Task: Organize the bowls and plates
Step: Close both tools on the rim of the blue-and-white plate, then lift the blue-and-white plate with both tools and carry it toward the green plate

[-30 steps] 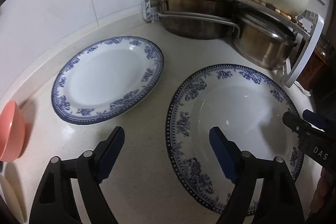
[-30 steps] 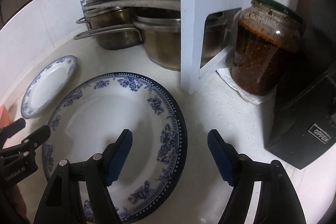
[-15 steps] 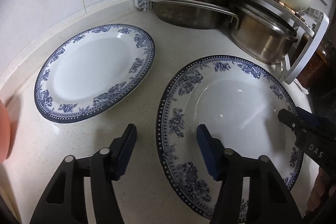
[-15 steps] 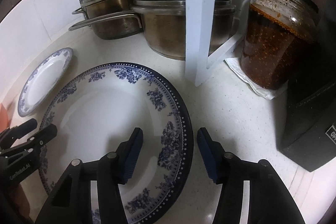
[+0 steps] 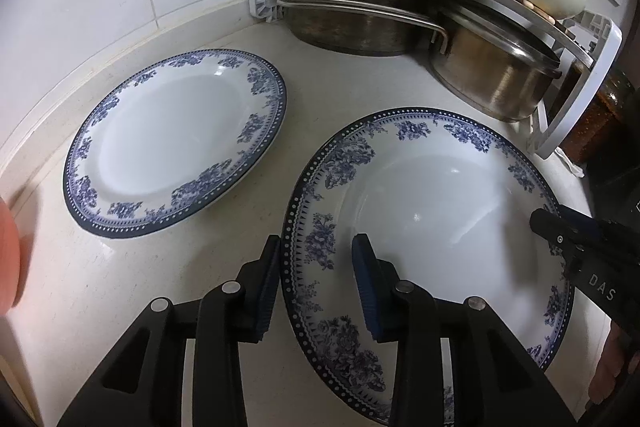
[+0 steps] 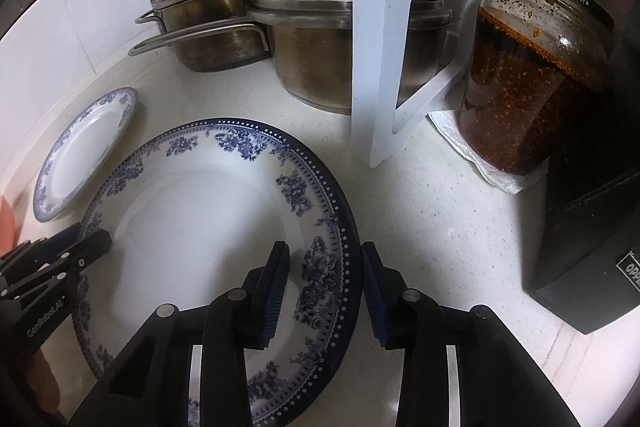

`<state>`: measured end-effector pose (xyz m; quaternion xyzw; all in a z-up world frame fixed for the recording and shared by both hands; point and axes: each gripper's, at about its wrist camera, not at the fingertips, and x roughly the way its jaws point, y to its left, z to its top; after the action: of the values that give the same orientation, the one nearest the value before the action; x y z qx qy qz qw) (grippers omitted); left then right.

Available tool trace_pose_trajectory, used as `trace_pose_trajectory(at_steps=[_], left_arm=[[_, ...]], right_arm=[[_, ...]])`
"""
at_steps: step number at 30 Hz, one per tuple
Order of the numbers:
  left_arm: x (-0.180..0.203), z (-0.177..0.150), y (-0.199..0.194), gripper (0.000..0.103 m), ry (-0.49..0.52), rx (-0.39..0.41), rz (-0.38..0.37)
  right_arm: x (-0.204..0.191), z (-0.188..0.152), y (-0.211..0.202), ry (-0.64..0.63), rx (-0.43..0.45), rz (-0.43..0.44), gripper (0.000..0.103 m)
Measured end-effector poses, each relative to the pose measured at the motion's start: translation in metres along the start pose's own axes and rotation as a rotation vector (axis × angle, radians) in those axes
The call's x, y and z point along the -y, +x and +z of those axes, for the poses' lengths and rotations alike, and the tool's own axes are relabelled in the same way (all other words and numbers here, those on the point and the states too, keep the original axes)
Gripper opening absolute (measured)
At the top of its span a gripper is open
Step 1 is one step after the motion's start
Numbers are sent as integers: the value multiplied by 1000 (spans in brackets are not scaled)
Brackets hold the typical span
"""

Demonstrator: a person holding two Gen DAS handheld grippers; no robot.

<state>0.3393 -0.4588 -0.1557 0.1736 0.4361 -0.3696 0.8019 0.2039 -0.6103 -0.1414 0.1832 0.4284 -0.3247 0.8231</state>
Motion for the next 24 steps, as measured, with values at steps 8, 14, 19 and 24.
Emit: trace_pose_trajectory(at_steps=[8,14,19,24], left_arm=[[-5,-6,-21,35,-5,22,9],[-13,-12,-46,35,-35,38,14],[-27,-19,-68,35,-67,57,31],[-42,-32,-88,36,-87,70,48]], right_arm=[[-8,-6,-15,-11,4,0,36],[-14,-6,-34,-13,12,6,36],[-24,-8,-55,-38,32,11,36],[-36,-15,-75,-65,42,25,36]])
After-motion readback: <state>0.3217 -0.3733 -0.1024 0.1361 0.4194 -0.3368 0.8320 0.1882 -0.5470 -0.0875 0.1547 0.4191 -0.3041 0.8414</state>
